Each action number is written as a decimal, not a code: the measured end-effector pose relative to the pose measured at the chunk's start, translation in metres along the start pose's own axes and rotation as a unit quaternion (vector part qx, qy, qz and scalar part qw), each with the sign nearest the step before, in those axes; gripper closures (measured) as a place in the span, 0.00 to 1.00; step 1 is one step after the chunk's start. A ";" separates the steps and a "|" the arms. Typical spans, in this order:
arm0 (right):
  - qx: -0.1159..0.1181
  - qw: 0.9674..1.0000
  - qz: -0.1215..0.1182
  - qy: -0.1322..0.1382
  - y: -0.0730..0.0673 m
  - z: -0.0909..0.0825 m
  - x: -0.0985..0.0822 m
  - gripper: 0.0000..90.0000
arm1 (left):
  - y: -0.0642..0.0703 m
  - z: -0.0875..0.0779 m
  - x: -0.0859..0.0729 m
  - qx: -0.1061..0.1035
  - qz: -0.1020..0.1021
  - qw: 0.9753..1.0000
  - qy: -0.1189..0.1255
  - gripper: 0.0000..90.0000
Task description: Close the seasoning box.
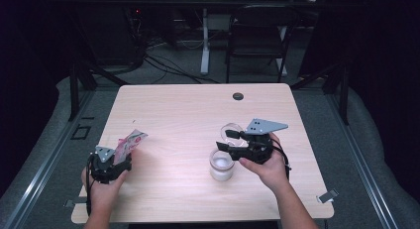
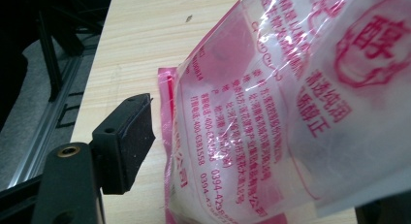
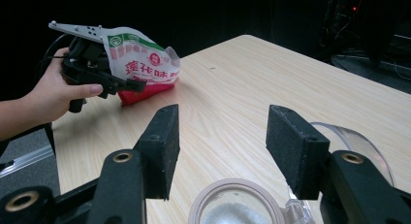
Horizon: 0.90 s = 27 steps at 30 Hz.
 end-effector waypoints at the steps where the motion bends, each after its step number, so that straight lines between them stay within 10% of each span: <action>1: 0.000 1.000 0.000 0.000 0.000 0.000 0.000 0.51 | 0.001 0.000 0.001 -0.002 -0.001 1.000 0.003 0.28; 16: -0.001 1.000 0.000 -0.002 0.001 0.000 -0.001 0.50 | 0.020 -0.013 0.009 -0.034 0.008 0.999 0.029 0.28; 27: -0.001 1.000 0.003 0.000 0.002 0.000 -0.001 0.49 | 0.055 -0.020 0.015 -0.087 0.057 0.994 0.035 0.28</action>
Point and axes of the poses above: each handheld gripper's, and its own axes: z roughly forward along the jaws, x roughly out of its top, y roughly to its right, the point moved 8 cm from there along z, roughly forward along the jaws, and after that the axes turned 4 degrees about y, right-handed, at the moved point
